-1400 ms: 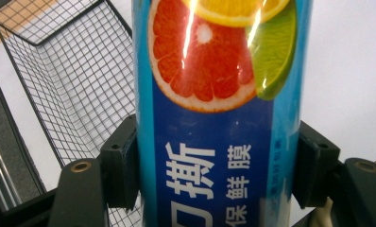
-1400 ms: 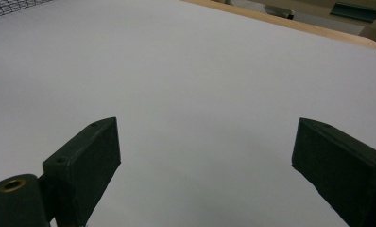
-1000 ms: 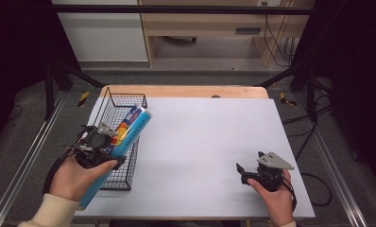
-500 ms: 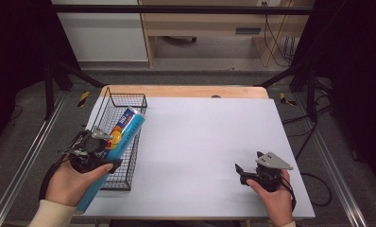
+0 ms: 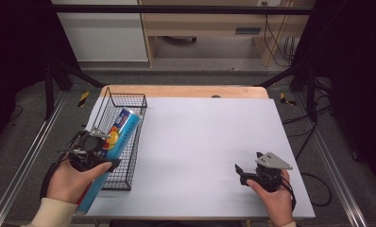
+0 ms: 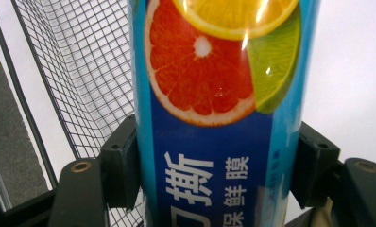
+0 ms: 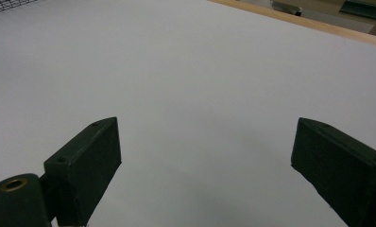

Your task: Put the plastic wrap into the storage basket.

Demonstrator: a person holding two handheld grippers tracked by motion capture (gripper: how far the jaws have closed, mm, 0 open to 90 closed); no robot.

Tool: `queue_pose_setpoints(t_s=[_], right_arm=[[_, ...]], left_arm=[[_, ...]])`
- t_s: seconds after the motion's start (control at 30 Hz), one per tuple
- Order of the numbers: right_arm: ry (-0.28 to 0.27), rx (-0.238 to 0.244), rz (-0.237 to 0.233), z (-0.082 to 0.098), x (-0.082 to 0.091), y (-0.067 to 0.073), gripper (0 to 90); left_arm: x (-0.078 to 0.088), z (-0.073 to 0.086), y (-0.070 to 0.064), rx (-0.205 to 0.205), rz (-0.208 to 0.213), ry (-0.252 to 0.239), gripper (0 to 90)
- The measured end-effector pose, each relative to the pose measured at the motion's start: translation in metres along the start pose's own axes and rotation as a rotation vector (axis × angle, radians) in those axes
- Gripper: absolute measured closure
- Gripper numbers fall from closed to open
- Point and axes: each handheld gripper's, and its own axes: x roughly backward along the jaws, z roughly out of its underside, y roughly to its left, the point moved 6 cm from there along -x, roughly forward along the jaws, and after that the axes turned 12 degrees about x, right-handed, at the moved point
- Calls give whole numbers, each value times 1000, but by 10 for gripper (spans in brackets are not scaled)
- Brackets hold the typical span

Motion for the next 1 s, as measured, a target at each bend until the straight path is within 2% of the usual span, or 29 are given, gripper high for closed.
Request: queue_pose_setpoints(t_s=[0.43,0.67,0.73,0.87,1.0], right_arm=[[5,-1,-15,0,-1,1,93],[6,5,-17,0,-2,1,93],[8,5,-21,1,-2,1,93],[10,8,-27,0,-2,2,93],[14,13,-32,1,-3,3,93]], left_arm=[[-14,-15,21,80,-21,30,321],[-26,-24,24,81,-42,65,321],[-31,-25,24,103,-41,71,321],[-41,-25,27,89,-52,118,321],[-49,-26,28,95,-54,133,321]])
